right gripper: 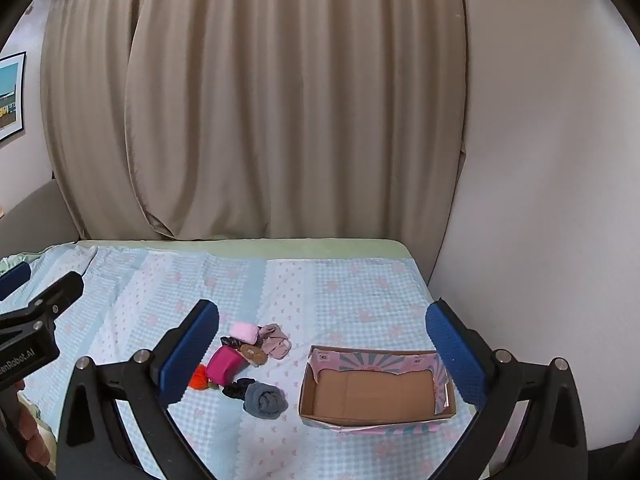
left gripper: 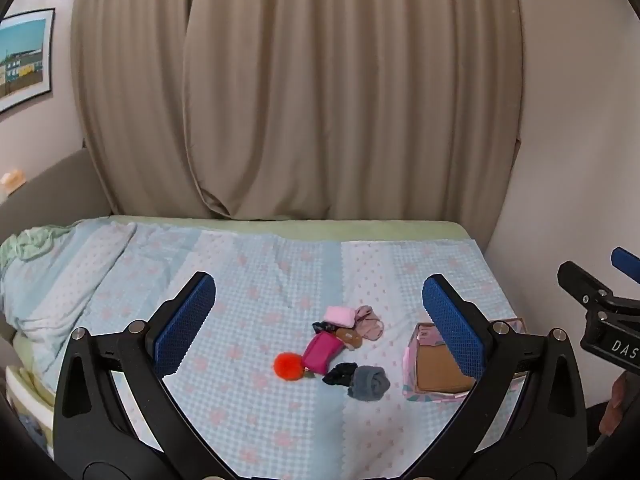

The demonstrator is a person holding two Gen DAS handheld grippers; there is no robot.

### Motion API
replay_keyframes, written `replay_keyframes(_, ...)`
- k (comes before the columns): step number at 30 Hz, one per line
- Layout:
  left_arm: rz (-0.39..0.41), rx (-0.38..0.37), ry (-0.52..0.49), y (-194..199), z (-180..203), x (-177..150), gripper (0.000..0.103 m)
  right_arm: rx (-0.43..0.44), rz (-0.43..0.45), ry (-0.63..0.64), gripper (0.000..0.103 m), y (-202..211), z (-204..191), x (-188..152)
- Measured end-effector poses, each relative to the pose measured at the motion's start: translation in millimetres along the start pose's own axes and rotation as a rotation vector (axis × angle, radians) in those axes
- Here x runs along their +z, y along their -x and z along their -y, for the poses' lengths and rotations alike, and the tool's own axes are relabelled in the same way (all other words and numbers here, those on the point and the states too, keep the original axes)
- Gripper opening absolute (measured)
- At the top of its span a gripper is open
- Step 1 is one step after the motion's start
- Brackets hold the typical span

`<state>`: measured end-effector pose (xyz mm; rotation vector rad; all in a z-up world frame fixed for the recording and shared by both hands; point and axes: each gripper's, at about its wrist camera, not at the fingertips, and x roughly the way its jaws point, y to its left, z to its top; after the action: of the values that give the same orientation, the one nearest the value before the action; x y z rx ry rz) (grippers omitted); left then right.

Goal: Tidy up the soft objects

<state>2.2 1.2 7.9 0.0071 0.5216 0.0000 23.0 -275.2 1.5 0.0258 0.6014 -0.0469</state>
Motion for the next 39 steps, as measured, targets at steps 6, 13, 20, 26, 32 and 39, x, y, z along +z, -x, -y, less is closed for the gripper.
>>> replay_keyframes(6,-0.008,-0.002,0.002,-2,-2,0,0.102,0.008,0.008,-0.013,0.103,-1,2,-4)
replay_keyframes(13,-0.009,-0.01,0.001,0,-3,-4,0.102,0.017,0.002,-0.011,0.103,-5,2,-2)
replay_keyframes(20,-0.017,-0.025,0.01,-4,-6,-4,0.102,0.014,0.007,-0.012,0.103,-4,1,-6)
replay_keyframes(26,-0.03,-0.034,0.012,-7,-7,-7,0.102,0.01,0.007,-0.016,0.103,-4,0,-6)
replay_keyframes(32,-0.033,-0.03,0.012,-7,-8,-7,0.102,0.017,0.013,-0.018,0.103,-2,0,-9)
replay_keyframes(39,-0.028,-0.022,0.017,-5,-10,-7,0.102,0.018,0.023,-0.019,0.103,1,-3,-9)
